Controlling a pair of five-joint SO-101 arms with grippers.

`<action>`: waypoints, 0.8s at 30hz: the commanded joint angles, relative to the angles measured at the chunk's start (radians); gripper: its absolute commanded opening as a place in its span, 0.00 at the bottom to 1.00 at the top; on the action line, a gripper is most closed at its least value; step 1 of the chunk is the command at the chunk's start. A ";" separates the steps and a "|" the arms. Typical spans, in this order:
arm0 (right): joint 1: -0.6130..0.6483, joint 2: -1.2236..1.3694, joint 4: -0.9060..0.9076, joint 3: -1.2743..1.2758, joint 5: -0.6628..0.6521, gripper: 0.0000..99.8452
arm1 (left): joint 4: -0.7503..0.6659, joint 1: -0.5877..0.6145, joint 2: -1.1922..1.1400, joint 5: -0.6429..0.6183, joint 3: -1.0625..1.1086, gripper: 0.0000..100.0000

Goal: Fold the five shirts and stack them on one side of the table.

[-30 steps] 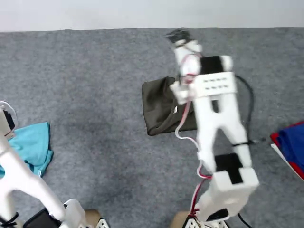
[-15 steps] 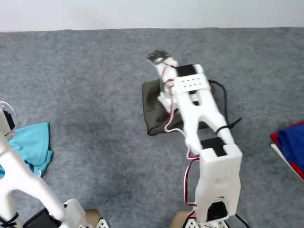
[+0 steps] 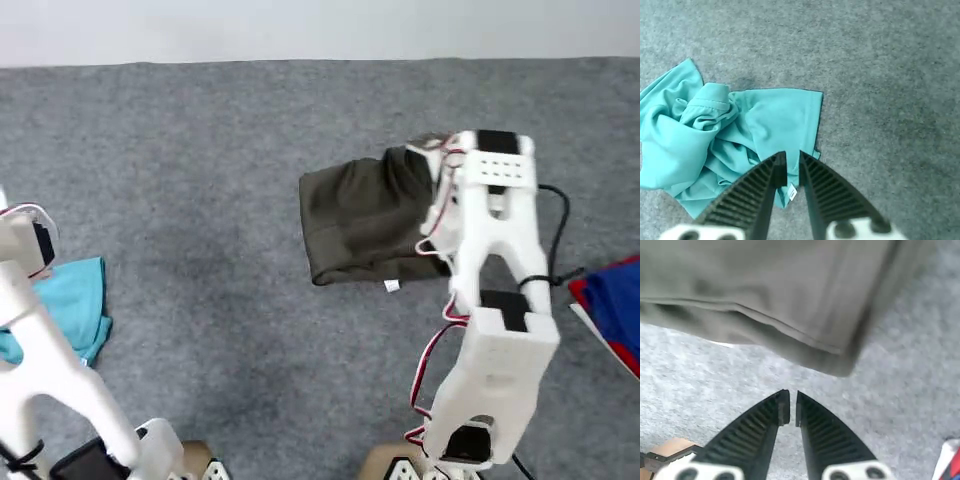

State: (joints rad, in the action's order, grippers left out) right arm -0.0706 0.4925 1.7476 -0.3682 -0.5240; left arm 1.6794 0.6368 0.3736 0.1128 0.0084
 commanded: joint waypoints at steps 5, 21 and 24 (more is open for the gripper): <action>0.090 -0.176 -0.168 -0.057 -0.006 0.04 | 0.002 -0.006 0.034 -0.009 -0.012 0.05; 0.286 0.058 -0.766 -0.081 0.140 0.11 | 0.028 -0.006 0.032 -0.006 -0.005 0.05; 0.251 0.137 -0.862 -0.081 0.109 0.11 | 0.028 -0.006 0.032 -0.006 -0.005 0.05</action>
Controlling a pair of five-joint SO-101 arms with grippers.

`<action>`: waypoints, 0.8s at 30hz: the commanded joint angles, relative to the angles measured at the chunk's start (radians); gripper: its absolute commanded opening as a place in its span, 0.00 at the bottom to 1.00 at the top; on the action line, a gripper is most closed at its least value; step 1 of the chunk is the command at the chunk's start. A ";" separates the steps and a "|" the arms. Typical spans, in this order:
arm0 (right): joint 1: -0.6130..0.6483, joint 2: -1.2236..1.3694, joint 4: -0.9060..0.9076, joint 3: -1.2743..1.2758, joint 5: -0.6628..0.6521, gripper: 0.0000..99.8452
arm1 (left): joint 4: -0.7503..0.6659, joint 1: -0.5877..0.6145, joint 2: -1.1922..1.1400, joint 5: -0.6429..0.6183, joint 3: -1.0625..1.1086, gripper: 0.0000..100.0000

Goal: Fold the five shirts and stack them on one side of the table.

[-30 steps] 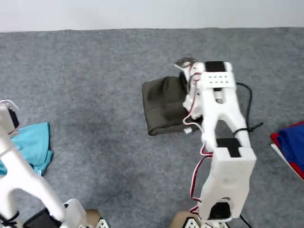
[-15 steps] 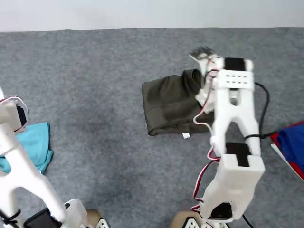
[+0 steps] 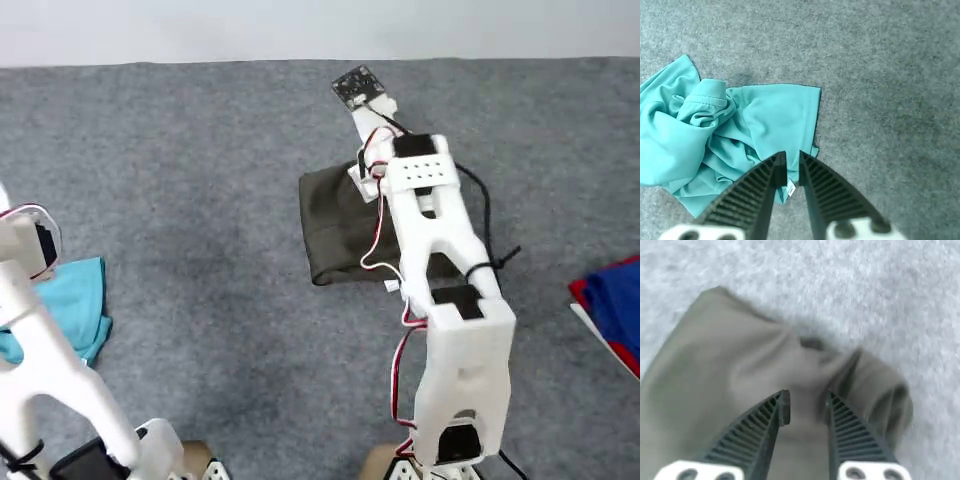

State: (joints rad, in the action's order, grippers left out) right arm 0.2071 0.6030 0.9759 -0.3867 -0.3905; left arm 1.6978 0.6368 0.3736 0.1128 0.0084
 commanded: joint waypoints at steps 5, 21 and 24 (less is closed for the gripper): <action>-0.131 0.120 -0.183 -0.063 -0.075 0.11 | 0.011 -0.006 0.032 -0.006 -0.008 0.05; -0.054 -0.239 0.271 -0.063 0.015 0.11 | 0.011 -0.008 0.034 -0.006 -0.010 0.05; -0.056 -0.265 0.429 -0.063 0.103 0.11 | 0.011 -0.008 0.034 -0.006 -0.010 0.05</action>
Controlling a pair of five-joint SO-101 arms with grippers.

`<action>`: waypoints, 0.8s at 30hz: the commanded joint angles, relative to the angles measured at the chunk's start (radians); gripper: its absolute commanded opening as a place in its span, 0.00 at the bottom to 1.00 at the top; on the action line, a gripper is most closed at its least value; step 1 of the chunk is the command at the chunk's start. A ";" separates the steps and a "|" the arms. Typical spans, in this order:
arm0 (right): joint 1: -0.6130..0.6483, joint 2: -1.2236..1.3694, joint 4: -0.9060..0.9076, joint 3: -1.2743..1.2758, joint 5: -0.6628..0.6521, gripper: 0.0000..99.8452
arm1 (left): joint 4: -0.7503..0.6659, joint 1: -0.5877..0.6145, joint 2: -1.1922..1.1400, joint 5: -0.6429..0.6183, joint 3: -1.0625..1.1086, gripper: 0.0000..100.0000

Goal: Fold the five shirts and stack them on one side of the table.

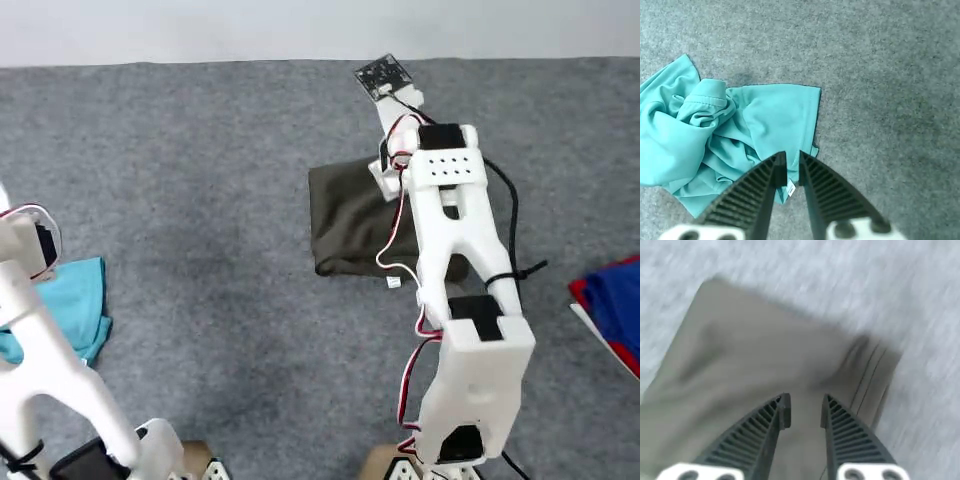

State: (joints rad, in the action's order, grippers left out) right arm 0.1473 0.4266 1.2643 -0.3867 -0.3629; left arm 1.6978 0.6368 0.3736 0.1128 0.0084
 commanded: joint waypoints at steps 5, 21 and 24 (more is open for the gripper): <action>-0.013 -0.073 0.326 -0.063 0.204 0.11 | 0.011 -0.008 0.034 -0.006 -0.010 0.05; -0.171 0.082 0.325 -0.063 0.305 0.21 | 0.011 -0.008 0.032 -0.005 -0.005 0.05; -0.153 0.117 0.312 -0.063 0.305 0.21 | 0.011 -0.008 0.032 -0.005 -0.005 0.05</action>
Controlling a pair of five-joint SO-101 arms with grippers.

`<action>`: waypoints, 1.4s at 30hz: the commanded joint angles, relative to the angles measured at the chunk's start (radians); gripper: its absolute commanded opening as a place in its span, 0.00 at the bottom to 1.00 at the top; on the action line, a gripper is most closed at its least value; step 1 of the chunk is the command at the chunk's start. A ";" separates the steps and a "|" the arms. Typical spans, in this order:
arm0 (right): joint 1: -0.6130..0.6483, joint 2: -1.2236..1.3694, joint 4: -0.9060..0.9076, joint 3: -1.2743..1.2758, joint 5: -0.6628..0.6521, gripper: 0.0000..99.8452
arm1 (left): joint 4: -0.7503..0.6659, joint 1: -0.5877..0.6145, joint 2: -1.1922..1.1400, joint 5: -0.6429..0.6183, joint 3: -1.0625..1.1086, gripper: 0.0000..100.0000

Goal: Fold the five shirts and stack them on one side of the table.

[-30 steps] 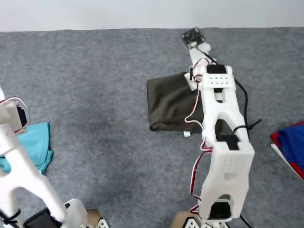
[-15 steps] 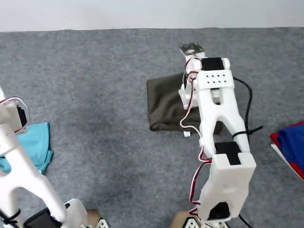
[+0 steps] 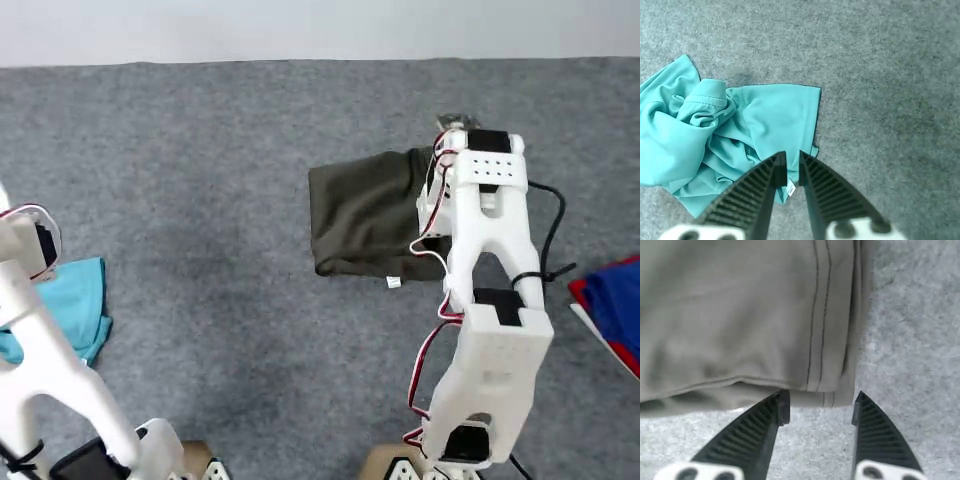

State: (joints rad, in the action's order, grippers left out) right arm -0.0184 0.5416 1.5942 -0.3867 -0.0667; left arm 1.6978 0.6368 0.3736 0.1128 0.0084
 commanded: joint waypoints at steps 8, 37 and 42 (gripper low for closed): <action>0.047 0.015 -0.048 -0.063 0.005 0.10 | 0.011 -0.008 0.032 -0.005 -0.005 0.05; -0.087 -0.177 0.134 -0.058 -0.212 0.01 | 0.012 -0.008 0.032 -0.003 -0.005 0.05; -0.200 -0.166 0.136 -0.057 -0.305 0.01 | 0.012 -0.008 0.032 -0.003 -0.005 0.05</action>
State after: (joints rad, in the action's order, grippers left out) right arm -0.1580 0.4266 1.7169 -0.3882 -0.3184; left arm 1.6993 0.6368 0.3736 0.1128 0.0084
